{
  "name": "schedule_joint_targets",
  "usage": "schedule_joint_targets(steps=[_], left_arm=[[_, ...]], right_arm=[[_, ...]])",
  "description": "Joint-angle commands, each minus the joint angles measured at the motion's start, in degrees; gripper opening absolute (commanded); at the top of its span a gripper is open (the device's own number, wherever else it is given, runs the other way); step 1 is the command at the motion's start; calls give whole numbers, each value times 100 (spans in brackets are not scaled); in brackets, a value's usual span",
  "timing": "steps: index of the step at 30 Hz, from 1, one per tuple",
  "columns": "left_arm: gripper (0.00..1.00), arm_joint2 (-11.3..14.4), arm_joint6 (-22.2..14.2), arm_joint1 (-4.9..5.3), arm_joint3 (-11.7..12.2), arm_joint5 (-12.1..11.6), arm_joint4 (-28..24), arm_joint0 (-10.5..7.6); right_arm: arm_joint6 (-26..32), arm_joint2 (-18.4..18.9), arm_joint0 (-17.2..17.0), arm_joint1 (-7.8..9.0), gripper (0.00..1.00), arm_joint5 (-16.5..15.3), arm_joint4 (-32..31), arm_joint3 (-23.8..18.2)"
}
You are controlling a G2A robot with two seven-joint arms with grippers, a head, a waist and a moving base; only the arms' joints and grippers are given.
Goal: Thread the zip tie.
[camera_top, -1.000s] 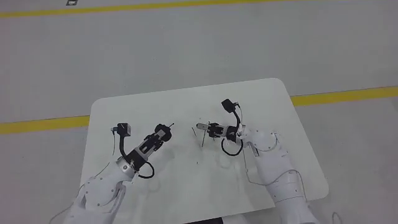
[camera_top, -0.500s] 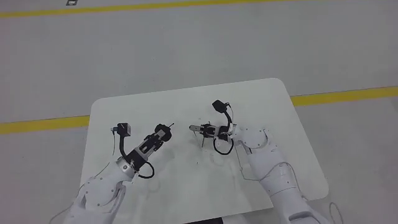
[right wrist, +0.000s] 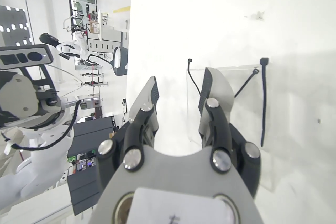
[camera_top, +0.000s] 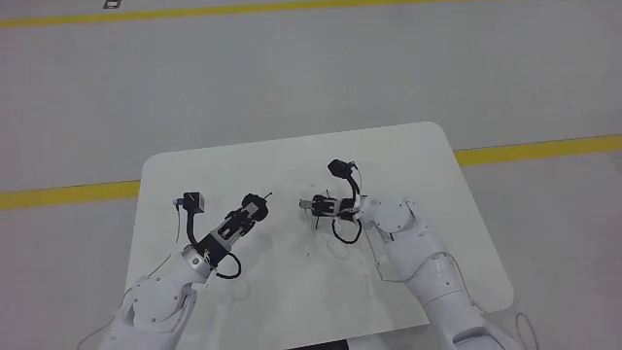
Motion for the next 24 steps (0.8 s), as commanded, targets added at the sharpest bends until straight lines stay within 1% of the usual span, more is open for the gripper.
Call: schedule_joint_targets(steps=[1, 3, 6, 9, 14, 24], left_arm=[[0, 0, 0, 0, 0, 0, 0, 0], [0, 0, 0, 0, 0, 0, 0, 0], [0, 0, 0, 0, 0, 0, 0, 0], [0, 0, 0, 0, 0, 0, 0, 0], [0, 0, 0, 0, 0, 0, 0, 0], [0, 0, 0, 0, 0, 0, 0, 0]], right_arm=[[-9, -42, 23, 12, 33, 28, -17, 38], [-54, -76, 38, 25, 30, 43, -13, 59], [-126, -93, 26, 50, 22, 53, 12, 49], [-124, -90, -1, 77, 21, 70, 56, 5], [-106, -127, -12, 127, 13, 109, 42, -42], [-128, -291, 39, 199, 14, 161, -55, -21]])
